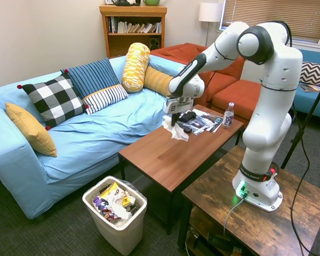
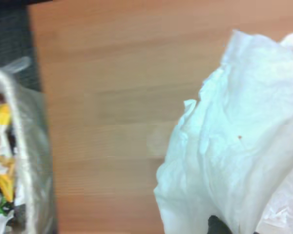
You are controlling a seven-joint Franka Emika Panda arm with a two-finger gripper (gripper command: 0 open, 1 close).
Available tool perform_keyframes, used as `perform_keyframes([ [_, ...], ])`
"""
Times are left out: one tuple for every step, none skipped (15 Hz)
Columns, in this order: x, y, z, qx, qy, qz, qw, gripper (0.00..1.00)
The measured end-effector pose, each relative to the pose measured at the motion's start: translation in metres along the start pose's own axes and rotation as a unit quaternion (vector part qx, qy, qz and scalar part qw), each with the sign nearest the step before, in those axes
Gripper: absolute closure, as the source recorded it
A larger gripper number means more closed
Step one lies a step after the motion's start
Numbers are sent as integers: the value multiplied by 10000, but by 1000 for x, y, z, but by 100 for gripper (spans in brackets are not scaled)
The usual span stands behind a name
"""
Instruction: Throw the tissue in the trash bin
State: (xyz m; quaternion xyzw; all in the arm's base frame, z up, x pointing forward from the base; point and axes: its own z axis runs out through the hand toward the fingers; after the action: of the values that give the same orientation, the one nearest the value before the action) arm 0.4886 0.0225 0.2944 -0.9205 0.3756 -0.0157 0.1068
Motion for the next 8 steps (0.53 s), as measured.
perform_keyframes([
  [-33, -31, 3, -51, 19, -189, 9998, 100],
  [-69, -58, 12, -130, 48, -386, 9992, 100],
  [-102, -80, 25, -222, 80, -570, 9981, 100],
  [-134, -101, 41, -325, 101, -742, 9967, 100],
  [-160, -119, 59, -431, 112, -891, 9950, 100],
  [-181, -136, 76, -519, 108, -1015, 9934, 100],
  [-200, -151, 94, -586, 98, -1138, 9917, 100],
  [-220, -166, 112, -640, 82, -1272, 9898, 100],
])
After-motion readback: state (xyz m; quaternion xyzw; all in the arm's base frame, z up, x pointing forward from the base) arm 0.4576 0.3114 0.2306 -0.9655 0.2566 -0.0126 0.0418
